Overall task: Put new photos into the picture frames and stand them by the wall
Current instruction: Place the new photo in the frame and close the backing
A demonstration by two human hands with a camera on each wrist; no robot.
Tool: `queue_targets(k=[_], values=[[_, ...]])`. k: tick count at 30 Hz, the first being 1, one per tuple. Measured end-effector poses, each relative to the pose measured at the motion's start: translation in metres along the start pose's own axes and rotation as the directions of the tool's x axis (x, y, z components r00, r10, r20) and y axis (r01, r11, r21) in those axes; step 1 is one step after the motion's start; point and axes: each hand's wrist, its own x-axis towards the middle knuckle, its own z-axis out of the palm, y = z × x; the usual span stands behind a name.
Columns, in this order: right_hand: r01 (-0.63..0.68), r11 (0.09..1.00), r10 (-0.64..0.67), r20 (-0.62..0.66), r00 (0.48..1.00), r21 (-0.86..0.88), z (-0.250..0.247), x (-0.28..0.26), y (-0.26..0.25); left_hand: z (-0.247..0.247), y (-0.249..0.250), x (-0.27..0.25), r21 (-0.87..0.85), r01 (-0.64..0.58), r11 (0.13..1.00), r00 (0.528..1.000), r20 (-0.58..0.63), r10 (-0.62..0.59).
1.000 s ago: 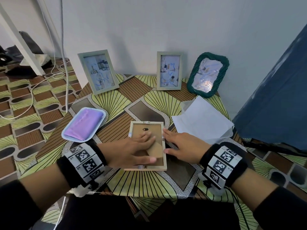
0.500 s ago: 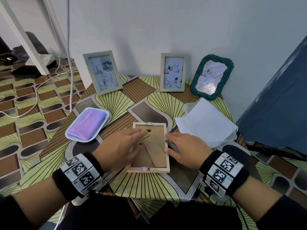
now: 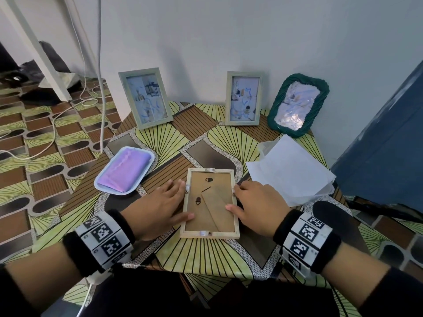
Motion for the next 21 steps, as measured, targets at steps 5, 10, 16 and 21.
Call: queue_targets(k=[5, 10, 16, 21], values=[[-0.026, 0.999, 0.027, 0.015, 1.0, -0.039, -0.0027, -0.0001, -0.0034, 0.0016, 0.0048, -0.0022, -0.012, -0.011, 1.0, 0.999, -0.04, 0.011], [-0.027, 0.998, 0.031, 0.057, 0.998, -0.061, -0.0037, 0.002, -0.0074, 0.0012, 0.0045, -0.0013, -0.113, -0.03, 0.993, 0.997, -0.08, 0.021], [-0.003, 0.994, 0.011, 0.074, 0.997, -0.111, -0.0033, 0.0018, -0.0096, 0.0011, 0.0017, -0.0029, -0.176, -0.051, 0.983, 0.987, -0.158, 0.023], [0.011, 0.997, -0.004, 0.087, 0.996, -0.076, -0.0037, 0.0036, -0.0079, -0.0014, 0.0018, -0.0029, -0.175, -0.081, 0.981, 0.983, -0.179, 0.049]])
